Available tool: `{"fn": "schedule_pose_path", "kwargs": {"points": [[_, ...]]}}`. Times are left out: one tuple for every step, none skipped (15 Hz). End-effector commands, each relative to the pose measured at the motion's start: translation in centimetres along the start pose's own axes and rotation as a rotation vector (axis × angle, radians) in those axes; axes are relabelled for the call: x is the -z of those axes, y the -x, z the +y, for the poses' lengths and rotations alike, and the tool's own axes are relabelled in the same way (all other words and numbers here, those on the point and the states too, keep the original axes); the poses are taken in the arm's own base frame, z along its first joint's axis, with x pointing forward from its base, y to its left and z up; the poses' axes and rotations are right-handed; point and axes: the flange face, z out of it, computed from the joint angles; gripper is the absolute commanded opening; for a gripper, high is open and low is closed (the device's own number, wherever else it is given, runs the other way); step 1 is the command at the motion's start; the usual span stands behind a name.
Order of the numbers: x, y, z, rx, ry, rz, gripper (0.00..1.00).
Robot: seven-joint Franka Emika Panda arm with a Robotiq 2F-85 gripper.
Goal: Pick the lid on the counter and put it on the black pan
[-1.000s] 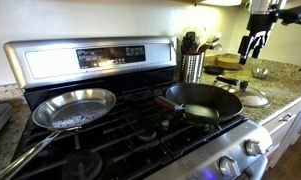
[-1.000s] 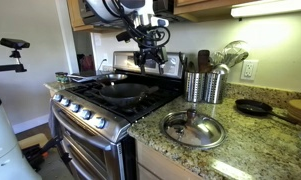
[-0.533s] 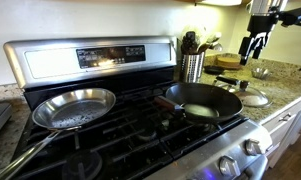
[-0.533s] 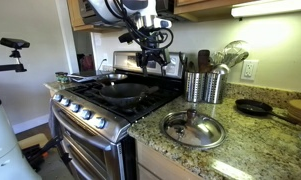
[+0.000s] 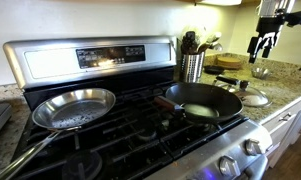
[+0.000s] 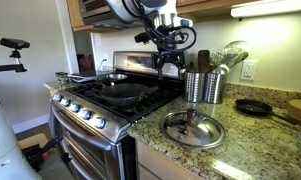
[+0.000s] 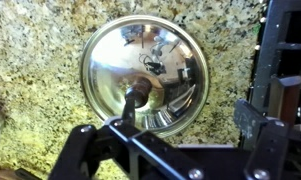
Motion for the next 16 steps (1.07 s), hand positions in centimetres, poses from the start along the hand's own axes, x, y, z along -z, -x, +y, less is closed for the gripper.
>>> {"fn": "schedule_pose_path", "kwargs": {"points": [[-2.3, -2.0, 3.1, -0.020, -0.019, -0.020, 1.00], [-3.2, -2.6, 3.7, -0.031, -0.030, -0.034, 1.00], [-4.0, -3.1, 4.2, -0.041, -0.035, -0.048, 1.00], [-4.9, -3.6, 4.6, -0.051, -0.045, -0.062, 1.00], [-5.8, -4.1, 4.9, -0.060, -0.055, -0.067, 1.00], [-6.7, -4.7, 5.3, -0.062, -0.070, -0.067, 1.00], [-7.4, -5.2, 5.6, -0.067, -0.088, -0.075, 1.00], [-8.1, -5.6, 6.0, -0.075, -0.101, -0.086, 1.00], [-8.8, -6.0, 6.4, -0.080, -0.111, -0.092, 1.00], [-9.3, -6.3, 6.8, -0.082, -0.115, -0.096, 1.00], [-9.6, -6.5, 7.3, -0.085, -0.116, -0.094, 1.00], [-9.9, -6.7, 7.8, -0.090, -0.116, -0.094, 1.00], [-10.3, -6.7, 8.2, -0.093, -0.118, -0.102, 1.00], [-10.5, -6.7, 8.6, -0.097, -0.118, -0.108, 1.00], [-10.9, -6.7, 8.8, -0.099, -0.120, -0.113, 1.00], [-11.2, -6.6, 9.0, -0.102, -0.128, -0.122, 1.00]]}}
